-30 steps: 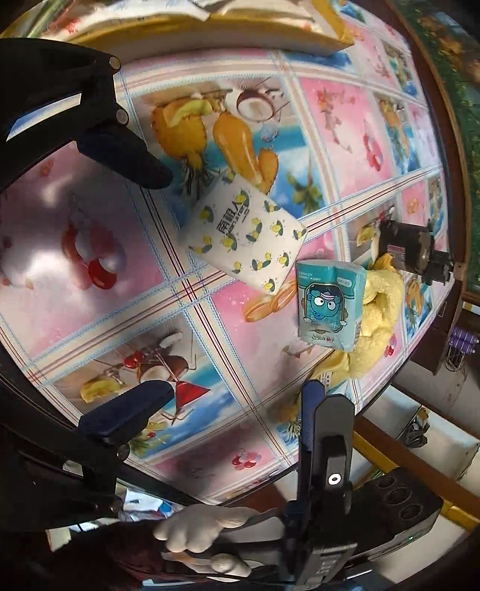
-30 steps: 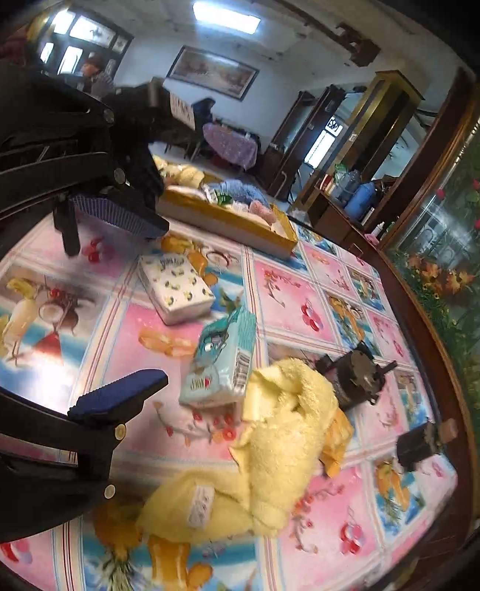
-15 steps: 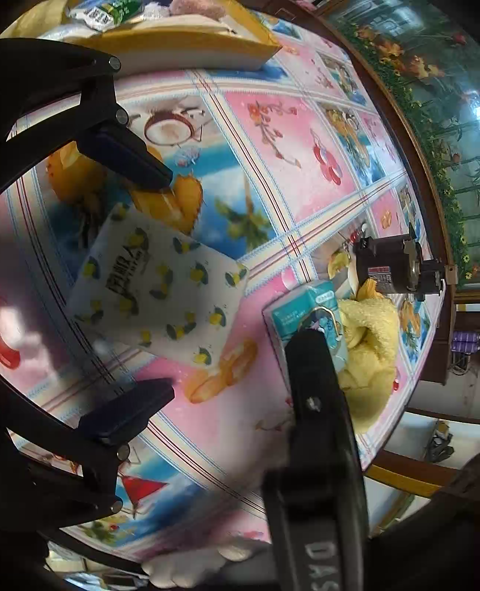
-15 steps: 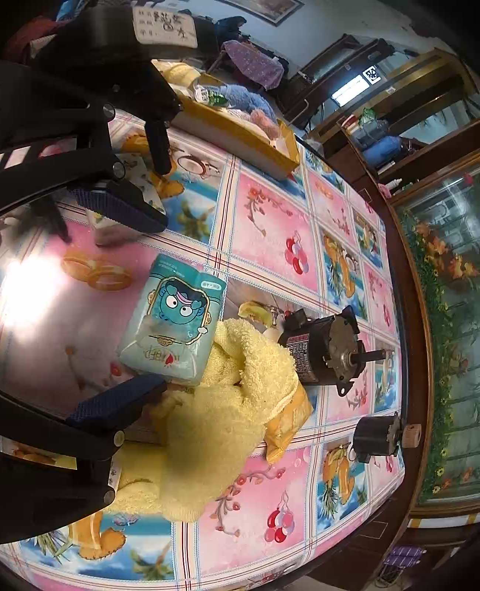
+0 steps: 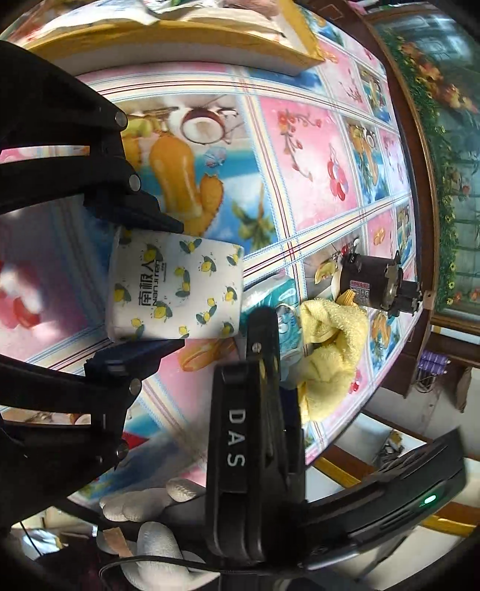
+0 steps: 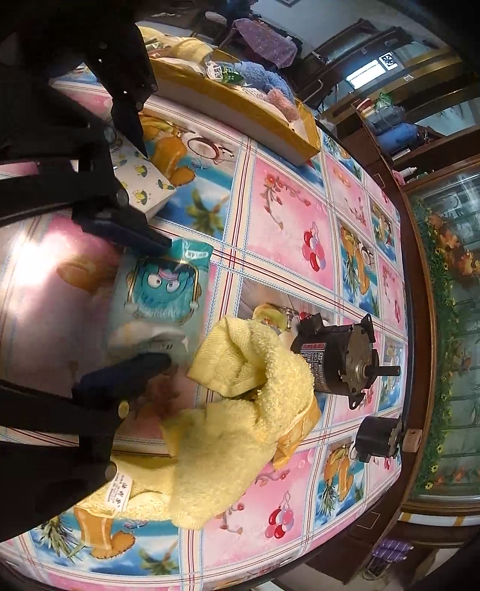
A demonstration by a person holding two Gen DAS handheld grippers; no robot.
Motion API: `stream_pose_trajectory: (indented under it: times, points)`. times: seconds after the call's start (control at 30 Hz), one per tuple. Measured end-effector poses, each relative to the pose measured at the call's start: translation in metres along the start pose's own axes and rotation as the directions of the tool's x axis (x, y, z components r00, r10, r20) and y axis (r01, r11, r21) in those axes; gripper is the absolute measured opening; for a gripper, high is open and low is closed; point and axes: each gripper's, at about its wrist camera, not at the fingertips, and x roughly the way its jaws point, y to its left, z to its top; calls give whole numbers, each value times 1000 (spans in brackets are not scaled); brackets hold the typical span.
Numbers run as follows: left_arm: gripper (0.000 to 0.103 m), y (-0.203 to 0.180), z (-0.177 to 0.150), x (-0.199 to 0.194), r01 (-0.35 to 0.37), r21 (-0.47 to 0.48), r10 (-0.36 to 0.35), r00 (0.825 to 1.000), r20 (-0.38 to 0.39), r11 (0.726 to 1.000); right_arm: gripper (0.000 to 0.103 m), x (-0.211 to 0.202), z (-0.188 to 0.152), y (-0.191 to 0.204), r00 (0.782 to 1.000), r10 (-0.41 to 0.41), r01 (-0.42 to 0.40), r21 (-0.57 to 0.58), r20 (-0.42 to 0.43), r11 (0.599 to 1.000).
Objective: Organize soft objects
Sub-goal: 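Grasp the white lemon-printed tissue pack with the left tool while the right tool grasps the blue-green cartoon tissue pack, then lift both tissue packs and carry them over the cardboard box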
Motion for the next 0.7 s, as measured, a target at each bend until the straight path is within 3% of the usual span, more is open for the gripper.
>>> stream_pose_trajectory:
  times: [0.07, 0.13, 0.23, 0.27, 0.3, 0.37, 0.43, 0.63, 0.7]
  points:
    - [51, 1, -5, -13, 15, -22, -14, 1000, 26, 1000, 4, -7, -7, -2, 999, 44, -44, 13, -15, 999]
    - [51, 5, -10, -27, 36, -52, -33, 998, 51, 998, 4, -15, -14, 0, 1000, 23, -23, -4, -4, 1000]
    - [51, 10, -18, -46, 47, -90, -39, 995, 88, 995, 15, -20, -19, 0, 999, 34, -33, -22, 11, 999]
    - [51, 13, -20, -51, 55, -102, -45, 994, 96, 993, 39, -21, -19, 1, 999, 46, -46, -28, 17, 999]
    - [51, 15, -22, -55, 61, -111, -49, 994, 102, 992, 71, -22, -18, 2, 998, 53, -52, -38, 26, 998]
    - [51, 17, -29, -62, 59, -124, -46, 993, 110, 991, 93, -24, -16, 11, 997, 53, -47, -88, 61, 995]
    - [51, 20, -36, -66, 59, -139, -44, 993, 111, 989, 93, -20, -11, 24, 997, 26, -12, -177, 79, 984]
    - [51, 32, -51, -80, 78, -180, -55, 990, 129, 980, 91, 20, -2, 47, 1000, -29, 29, -346, 4, 938]
    - [51, 38, -56, -91, 84, -197, -55, 988, 147, 977, 65, 25, -4, 43, 1000, 3, -10, -323, -24, 946]
